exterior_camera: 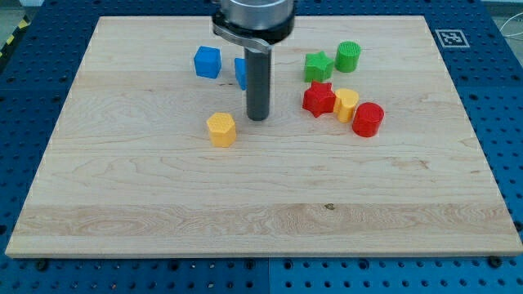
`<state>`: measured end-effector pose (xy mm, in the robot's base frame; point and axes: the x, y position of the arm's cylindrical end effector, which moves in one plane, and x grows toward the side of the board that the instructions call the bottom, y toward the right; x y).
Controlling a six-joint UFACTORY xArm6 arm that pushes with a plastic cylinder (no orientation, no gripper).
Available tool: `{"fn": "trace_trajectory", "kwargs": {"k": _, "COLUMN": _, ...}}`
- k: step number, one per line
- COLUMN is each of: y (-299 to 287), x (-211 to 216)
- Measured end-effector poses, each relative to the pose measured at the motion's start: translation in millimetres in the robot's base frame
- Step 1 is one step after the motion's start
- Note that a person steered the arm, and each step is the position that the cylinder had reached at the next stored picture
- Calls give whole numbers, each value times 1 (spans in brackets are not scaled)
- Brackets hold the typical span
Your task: Slide the yellow hexagon closer to the red star
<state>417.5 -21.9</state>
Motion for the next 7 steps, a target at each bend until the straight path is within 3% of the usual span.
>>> {"fn": "trace_trajectory", "kwargs": {"k": 2, "y": -61, "x": 7}}
{"fn": "trace_trajectory", "kwargs": {"k": 7, "y": -59, "x": 72}}
